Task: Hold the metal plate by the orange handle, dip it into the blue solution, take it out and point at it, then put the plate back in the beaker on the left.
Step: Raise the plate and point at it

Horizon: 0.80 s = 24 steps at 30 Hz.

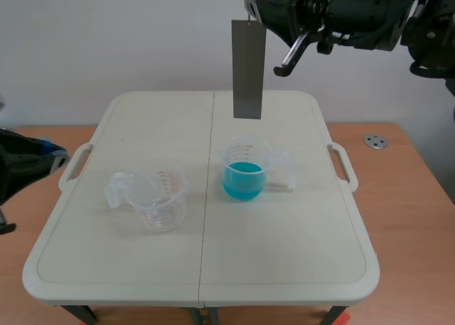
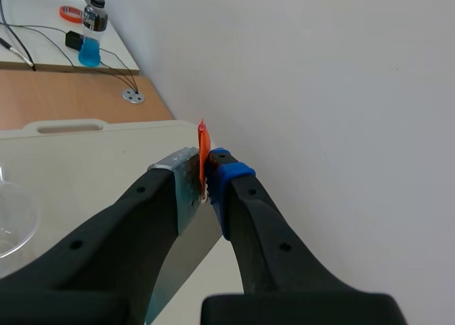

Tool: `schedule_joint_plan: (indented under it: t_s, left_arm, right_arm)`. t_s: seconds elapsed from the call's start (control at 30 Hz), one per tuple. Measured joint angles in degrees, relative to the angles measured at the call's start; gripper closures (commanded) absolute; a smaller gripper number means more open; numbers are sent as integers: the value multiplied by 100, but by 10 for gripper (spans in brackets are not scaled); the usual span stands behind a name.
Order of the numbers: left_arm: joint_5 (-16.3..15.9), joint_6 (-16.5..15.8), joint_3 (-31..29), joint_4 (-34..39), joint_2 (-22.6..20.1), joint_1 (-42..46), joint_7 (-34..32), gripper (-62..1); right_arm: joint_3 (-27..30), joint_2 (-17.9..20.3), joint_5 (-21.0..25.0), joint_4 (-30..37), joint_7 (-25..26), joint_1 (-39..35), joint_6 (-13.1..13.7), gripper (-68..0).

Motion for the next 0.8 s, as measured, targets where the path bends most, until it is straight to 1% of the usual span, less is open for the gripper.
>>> schedule_joint_plan:
  t_s: [0.13, 0.2, 0.3, 0.33, 0.4, 0.43, 0.5, 0.57, 0.63, 0.77, 0.8]
  left_arm:
    - [476, -17, 739, -4, 632, -664, 208, -27]
    - [638, -17, 1012, -4, 918, -938, 289, -27]
    - [876, -17, 1322, -4, 1285, -1287, 437, -27]
    - [999, -20, 1403, -9, 1408, -1394, 487, -27]
    - [1113, -11, 1534, -92, 1663, -1611, 588, -27]
    - [1228, 9, 1598, -168, 1794, -1725, 612, -27]
    - [1318, 48, 1720, -369, 2044, -1937, 678, -27]
    - [1480, 48, 1825, -619, 2273, -2131, 699, -27]
    - [1523, 50, 1908, -868, 2461, -2302, 699, -27]
    - [1576, 310, 2052, -1257, 2732, -2586, 699, -27]
    - [1582, 313, 2061, -1333, 2789, -2645, 704, -27]
  right_arm:
    - [0, 2, 212, 0, -177, -2, 0, -15]
    - [0, 2, 304, 0, -245, 0, 0, -15]
    - [0, 2, 494, 0, -435, -2, 0, -15]
    - [0, 2, 525, 0, -459, -2, 0, -15]
    - [0, 2, 627, 0, -494, -2, 0, -15]
    - [0, 2, 682, 0, -529, -2, 0, -15]
    - [0, 2, 682, 0, -551, -2, 0, -15]
    - [0, 2, 684, 0, -560, -2, 0, -15]
    - [0, 2, 704, 0, -564, -2, 0, -15]
    - [0, 2, 706, 0, -586, -2, 0, -15]
    - [0, 2, 706, 0, -586, -2, 0, -15]
